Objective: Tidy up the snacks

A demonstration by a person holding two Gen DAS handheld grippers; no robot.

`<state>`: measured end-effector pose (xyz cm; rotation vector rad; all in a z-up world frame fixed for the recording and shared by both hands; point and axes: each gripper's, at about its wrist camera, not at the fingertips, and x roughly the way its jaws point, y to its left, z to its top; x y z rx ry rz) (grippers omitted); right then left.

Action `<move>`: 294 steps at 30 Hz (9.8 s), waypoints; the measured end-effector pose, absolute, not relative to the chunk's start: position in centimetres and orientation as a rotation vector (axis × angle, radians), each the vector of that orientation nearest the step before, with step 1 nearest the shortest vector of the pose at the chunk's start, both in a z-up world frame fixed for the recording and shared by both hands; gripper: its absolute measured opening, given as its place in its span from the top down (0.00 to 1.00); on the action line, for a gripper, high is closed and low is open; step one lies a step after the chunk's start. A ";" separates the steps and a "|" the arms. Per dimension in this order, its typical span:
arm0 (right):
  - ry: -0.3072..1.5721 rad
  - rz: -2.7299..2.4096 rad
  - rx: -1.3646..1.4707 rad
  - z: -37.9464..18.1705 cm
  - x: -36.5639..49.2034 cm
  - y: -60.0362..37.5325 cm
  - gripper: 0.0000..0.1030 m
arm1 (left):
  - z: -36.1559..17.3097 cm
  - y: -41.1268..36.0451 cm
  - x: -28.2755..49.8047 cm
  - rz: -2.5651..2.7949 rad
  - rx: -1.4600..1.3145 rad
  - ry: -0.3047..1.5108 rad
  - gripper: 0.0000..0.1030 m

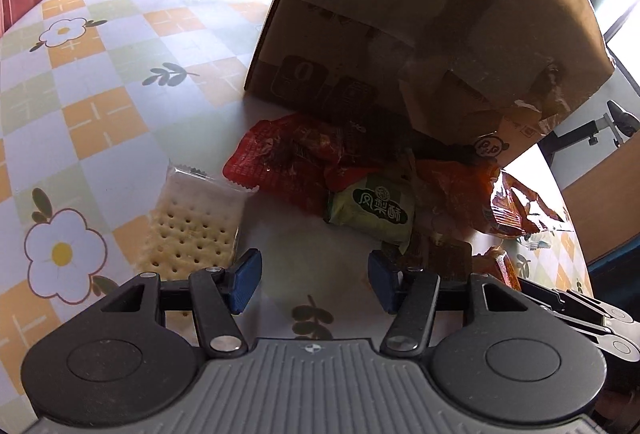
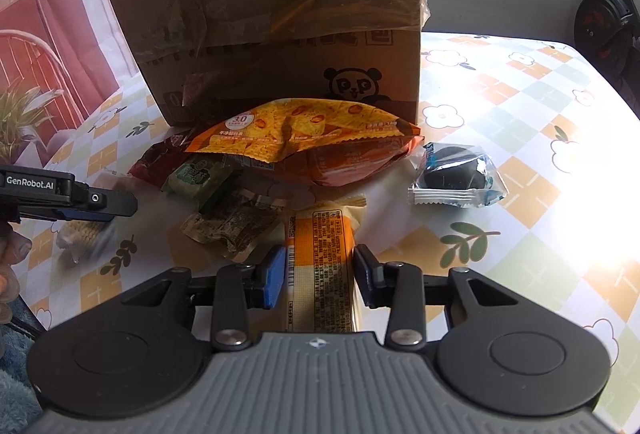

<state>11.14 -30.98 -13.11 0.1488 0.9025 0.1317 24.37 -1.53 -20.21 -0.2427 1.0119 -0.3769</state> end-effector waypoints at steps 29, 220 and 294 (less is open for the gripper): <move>0.882 0.162 0.191 -13.3 10.8 -31.8 0.62 | -20.8 -3.8 28.8 -0.167 -0.271 0.775 0.59; 0.338 0.207 0.202 2.1 28.5 -36.0 0.62 | -3.6 -16.4 37.5 -0.548 -0.003 0.540 0.76; 0.789 0.105 0.533 -12.8 13.6 -34.8 0.00 | -18.5 3.6 22.4 -0.156 -0.092 0.765 0.25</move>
